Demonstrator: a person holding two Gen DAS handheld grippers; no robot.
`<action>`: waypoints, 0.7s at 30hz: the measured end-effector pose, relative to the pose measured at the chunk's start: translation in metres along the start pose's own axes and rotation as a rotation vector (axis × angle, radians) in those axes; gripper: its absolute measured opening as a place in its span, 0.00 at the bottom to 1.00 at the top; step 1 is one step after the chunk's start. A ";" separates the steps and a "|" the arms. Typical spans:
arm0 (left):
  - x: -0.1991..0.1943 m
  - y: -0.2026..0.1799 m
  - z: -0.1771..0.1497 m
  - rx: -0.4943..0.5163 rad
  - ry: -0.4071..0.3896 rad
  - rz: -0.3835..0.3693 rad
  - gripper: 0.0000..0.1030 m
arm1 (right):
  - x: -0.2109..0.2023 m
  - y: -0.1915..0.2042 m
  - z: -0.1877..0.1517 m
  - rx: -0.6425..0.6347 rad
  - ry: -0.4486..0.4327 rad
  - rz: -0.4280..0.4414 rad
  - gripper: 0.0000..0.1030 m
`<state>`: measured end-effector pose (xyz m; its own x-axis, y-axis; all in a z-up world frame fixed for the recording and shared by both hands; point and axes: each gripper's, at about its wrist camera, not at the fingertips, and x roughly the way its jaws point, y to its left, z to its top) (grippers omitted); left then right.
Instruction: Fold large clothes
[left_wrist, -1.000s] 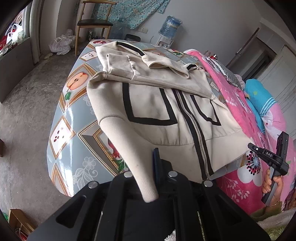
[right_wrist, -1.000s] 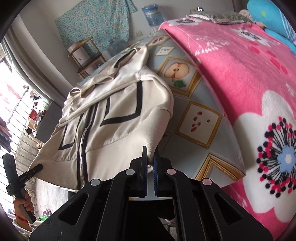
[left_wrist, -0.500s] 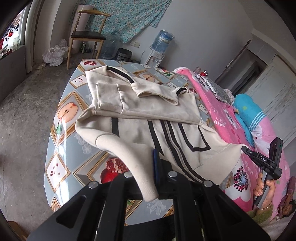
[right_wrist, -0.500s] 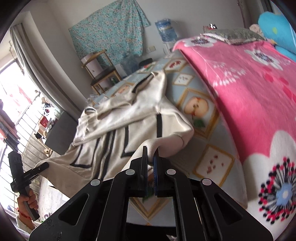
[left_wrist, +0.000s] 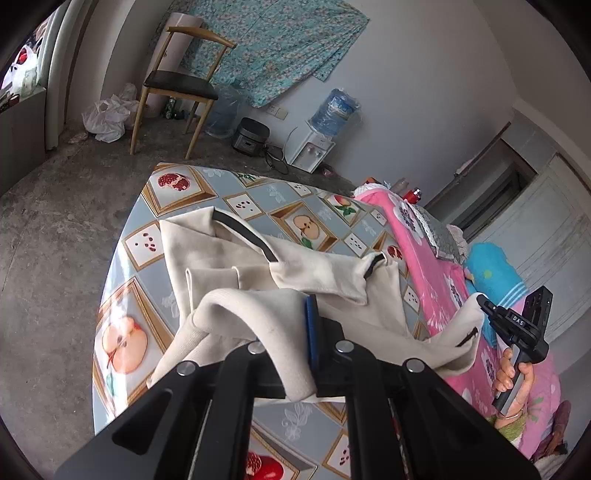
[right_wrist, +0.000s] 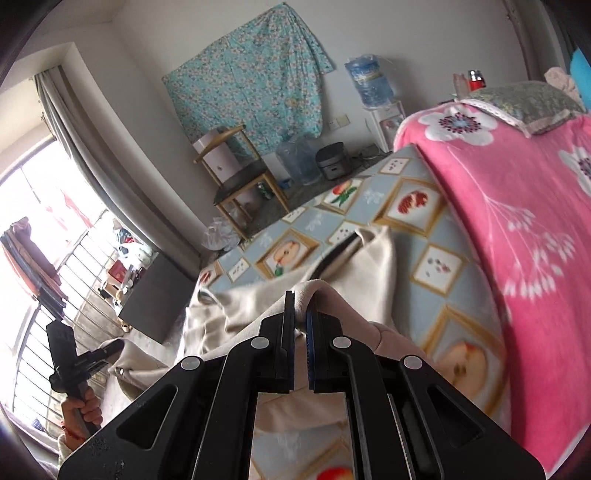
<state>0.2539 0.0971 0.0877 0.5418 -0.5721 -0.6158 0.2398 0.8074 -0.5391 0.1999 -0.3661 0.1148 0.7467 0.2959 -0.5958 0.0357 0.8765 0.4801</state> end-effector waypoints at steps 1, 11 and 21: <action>0.007 0.006 0.010 -0.009 0.006 -0.002 0.06 | 0.013 -0.002 0.011 0.006 0.008 -0.002 0.05; 0.131 0.096 0.077 -0.234 0.108 0.061 0.56 | 0.173 -0.094 0.064 0.300 0.162 0.014 0.31; 0.112 0.124 0.072 -0.321 0.008 0.077 0.57 | 0.149 -0.105 0.052 0.194 0.156 -0.137 0.44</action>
<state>0.4020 0.1439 -0.0066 0.5417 -0.5136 -0.6654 -0.0680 0.7623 -0.6437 0.3418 -0.4332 0.0089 0.6153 0.2479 -0.7483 0.2671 0.8276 0.4937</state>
